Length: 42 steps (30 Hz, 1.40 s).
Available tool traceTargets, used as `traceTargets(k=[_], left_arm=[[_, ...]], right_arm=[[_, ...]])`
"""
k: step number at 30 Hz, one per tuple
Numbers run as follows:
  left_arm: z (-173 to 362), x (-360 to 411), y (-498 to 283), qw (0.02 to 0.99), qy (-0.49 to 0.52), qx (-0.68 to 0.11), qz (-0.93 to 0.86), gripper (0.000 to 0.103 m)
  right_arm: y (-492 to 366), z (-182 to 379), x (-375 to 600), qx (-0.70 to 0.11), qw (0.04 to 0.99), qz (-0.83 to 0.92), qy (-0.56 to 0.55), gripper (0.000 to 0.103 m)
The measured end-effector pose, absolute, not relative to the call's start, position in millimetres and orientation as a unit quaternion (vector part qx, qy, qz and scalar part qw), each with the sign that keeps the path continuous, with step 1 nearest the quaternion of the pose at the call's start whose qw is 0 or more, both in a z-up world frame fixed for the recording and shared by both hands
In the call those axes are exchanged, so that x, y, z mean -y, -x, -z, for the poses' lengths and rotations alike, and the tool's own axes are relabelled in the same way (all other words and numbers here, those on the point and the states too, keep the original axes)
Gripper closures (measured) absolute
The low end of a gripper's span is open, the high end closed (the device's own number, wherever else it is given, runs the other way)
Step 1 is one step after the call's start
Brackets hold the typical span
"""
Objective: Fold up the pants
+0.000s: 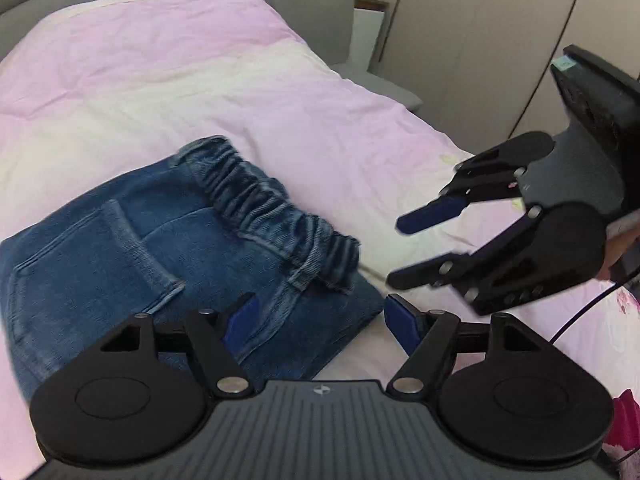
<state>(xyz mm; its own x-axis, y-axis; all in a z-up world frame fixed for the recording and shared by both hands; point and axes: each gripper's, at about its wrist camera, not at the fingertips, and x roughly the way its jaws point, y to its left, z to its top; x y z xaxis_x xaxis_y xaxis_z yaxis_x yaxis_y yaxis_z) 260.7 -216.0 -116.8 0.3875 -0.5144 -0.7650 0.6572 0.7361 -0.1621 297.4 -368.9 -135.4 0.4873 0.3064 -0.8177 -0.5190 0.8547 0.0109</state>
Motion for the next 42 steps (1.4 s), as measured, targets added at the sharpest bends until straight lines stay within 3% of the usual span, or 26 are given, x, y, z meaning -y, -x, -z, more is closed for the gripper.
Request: traceTargets(k=[7,17,18,19,20,21,23,31,42], left_arm=[[111,153,-235,0.851,-0.190,-0.403,0.278,0.017],[156,84,-213,0.845,-0.215,-0.446,0.202,0.018],[160,83,-213,0.846,-0.210,-0.448,0.201,0.020],[165,82,-215,0.847,-0.204,-0.450,0.198,0.028],[168,81,-217,0.848,-0.199,-0.455,0.187,0.048],[171,80,-220,0.848,-0.193,-0.459,0.179,0.060],[170,74,-223,0.851,-0.171,-0.464,0.176,0.070],[170,58,-228,0.855,-0.128,-0.474,0.169,0.074],[168,56,-229,0.843,-0.149,-0.491,0.164,0.075]], right_arm=[[-316,99,345,-0.437,0.861,-0.251,0.073,0.057],[-399,130,335,-0.484,0.855,-0.170,-0.071,0.061],[-406,135,336,-0.491,0.851,-0.165,-0.091,0.063],[-411,139,340,-0.495,0.846,-0.162,-0.111,0.074],[-416,144,341,-0.499,0.841,-0.163,-0.133,0.081],[-417,143,341,-0.499,0.840,-0.157,-0.142,0.082],[-413,134,337,-0.489,0.847,-0.162,-0.128,0.095],[-352,66,344,-0.417,0.885,-0.180,-0.103,0.101],[-325,167,376,-0.471,0.865,-0.115,-0.128,0.103]])
